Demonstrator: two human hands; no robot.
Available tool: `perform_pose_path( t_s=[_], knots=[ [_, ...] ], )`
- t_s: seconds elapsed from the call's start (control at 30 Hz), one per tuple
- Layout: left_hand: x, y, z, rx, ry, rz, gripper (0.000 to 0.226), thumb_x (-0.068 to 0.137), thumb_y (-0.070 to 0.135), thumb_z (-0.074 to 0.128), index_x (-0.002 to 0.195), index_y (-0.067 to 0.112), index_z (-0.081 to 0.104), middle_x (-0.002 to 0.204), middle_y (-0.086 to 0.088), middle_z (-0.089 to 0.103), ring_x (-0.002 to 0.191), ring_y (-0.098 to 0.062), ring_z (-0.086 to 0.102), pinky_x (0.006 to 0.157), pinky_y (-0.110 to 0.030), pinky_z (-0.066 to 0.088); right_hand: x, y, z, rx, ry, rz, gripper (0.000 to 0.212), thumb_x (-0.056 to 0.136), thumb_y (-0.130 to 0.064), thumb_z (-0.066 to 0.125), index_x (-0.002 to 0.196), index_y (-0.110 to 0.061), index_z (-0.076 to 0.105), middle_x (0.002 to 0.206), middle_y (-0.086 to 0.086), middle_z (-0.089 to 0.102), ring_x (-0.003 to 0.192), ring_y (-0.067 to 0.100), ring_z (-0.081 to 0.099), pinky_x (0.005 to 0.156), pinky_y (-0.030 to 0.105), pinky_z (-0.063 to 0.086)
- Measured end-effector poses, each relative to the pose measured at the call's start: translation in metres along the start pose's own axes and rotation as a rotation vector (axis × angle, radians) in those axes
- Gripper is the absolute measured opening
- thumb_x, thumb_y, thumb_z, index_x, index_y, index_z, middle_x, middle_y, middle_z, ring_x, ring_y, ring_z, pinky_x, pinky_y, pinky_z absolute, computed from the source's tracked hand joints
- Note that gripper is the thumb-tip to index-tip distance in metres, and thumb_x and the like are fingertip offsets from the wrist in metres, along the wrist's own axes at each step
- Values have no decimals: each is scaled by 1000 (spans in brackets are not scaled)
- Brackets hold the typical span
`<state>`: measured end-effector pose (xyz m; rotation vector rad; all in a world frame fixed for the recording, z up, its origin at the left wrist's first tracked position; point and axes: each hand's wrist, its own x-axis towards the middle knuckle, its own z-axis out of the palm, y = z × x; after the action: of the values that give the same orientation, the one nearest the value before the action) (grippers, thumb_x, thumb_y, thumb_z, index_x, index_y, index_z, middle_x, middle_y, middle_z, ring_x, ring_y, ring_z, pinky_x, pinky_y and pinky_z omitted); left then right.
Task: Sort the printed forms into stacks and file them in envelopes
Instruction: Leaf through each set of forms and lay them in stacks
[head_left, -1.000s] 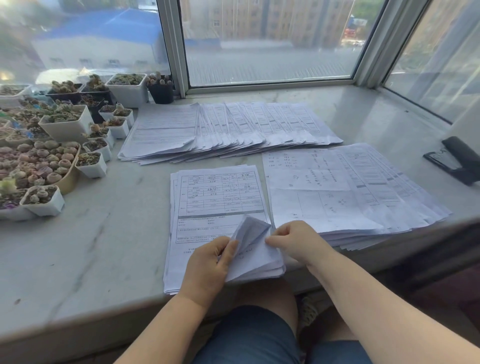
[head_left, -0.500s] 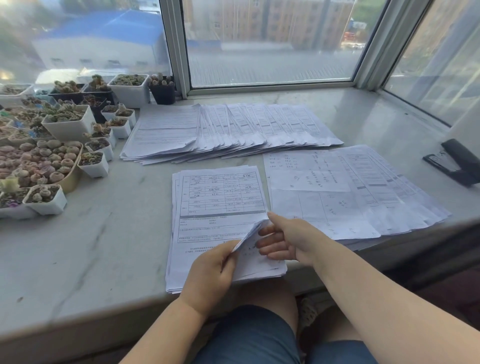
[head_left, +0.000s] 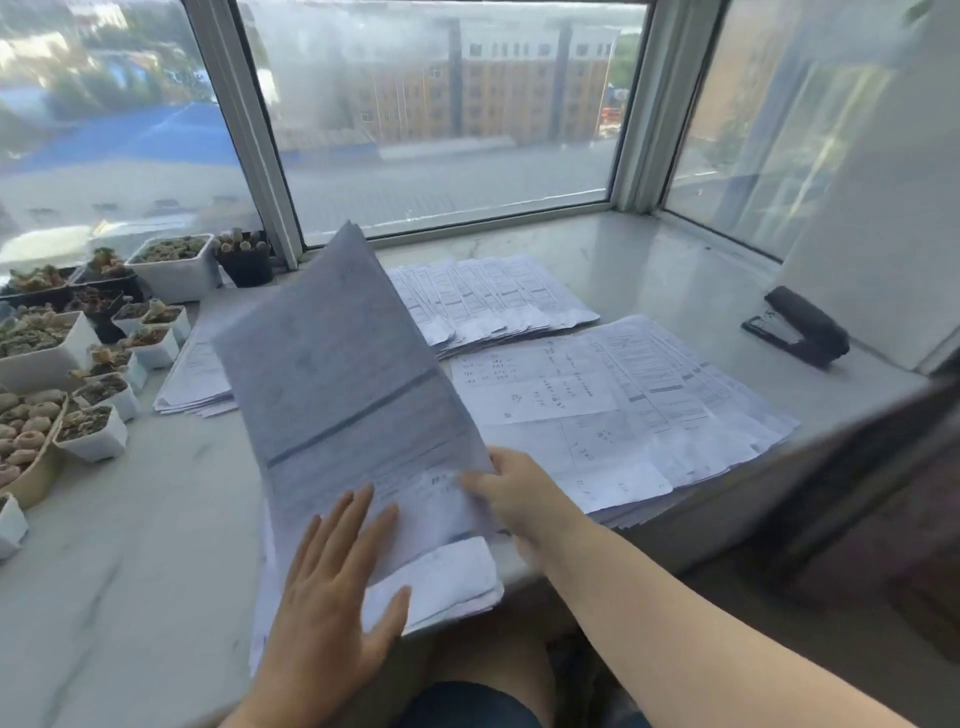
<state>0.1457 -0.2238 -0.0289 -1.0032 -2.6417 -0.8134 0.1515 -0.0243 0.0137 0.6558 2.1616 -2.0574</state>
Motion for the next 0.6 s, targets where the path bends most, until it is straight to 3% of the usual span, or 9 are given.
perform_pose_path(
  t_s=[0.07, 0.13, 0.23, 0.3, 0.37, 0.4, 0.5, 0.6],
  knots=[
    [22, 19, -2, -13, 70, 92, 67, 94, 57, 29, 131, 6, 53, 143, -14, 43, 136, -24, 32, 115, -32, 15, 4, -9, -35, 212, 65, 4, 15, 93, -2, 53, 97, -11, 64, 103, 14, 70, 90, 29, 66, 71, 34, 55],
    [44, 42, 3, -51, 119, 170, 57, 94, 50, 34, 134, 12, 47, 147, -9, 39, 139, -23, 30, 116, -35, 18, 6, -15, -79, 404, 161, -25, 16, 95, -3, 53, 98, -14, 63, 95, 5, 72, 86, 23, 67, 67, 31, 56],
    [77, 84, 26, -117, 121, 256, 52, 87, 39, 48, 135, 18, 45, 150, -5, 36, 139, -19, 31, 117, -34, 19, 4, -19, -158, 672, 316, -74, 24, 98, -6, 49, 116, -15, 62, 104, 5, 71, 96, 25, 67, 79, 35, 57],
    [97, 113, 49, -174, 68, 267, 51, 85, 37, 50, 133, 18, 49, 147, -4, 41, 136, -17, 37, 114, -36, 26, 1, -21, -211, 771, 436, -68, 21, 100, -8, 48, 114, -11, 62, 98, 9, 72, 86, 25, 69, 66, 32, 60],
    [116, 137, 75, -213, -18, 208, 48, 85, 39, 55, 130, 20, 53, 143, 1, 44, 131, -17, 42, 110, -38, 35, -2, -25, -257, 828, 507, -63, 21, 101, -10, 46, 96, -6, 65, 76, 10, 74, 63, 22, 72, 48, 28, 57],
    [124, 147, 90, -225, -69, 168, 45, 86, 39, 59, 128, 24, 55, 142, 5, 44, 131, -16, 42, 109, -36, 35, -2, -26, -278, 850, 530, -67, 23, 102, -10, 44, 92, -7, 65, 70, 9, 74, 57, 21, 71, 47, 29, 57],
    [147, 174, 135, -223, -185, 139, 44, 86, 45, 60, 128, 33, 52, 144, 14, 38, 133, -9, 33, 108, -19, 19, 3, -22, -327, 872, 544, -84, 21, 100, -8, 47, 96, -12, 67, 81, 9, 76, 68, 24, 74, 71, 40, 61],
    [166, 196, 177, -163, -255, 172, 47, 86, 53, 56, 129, 34, 49, 143, 16, 37, 134, -5, 26, 107, -17, 6, 16, -6, -352, 817, 482, -4, 23, 100, -9, 47, 112, -16, 66, 102, 8, 74, 93, 27, 70, 87, 52, 53]
  ],
)
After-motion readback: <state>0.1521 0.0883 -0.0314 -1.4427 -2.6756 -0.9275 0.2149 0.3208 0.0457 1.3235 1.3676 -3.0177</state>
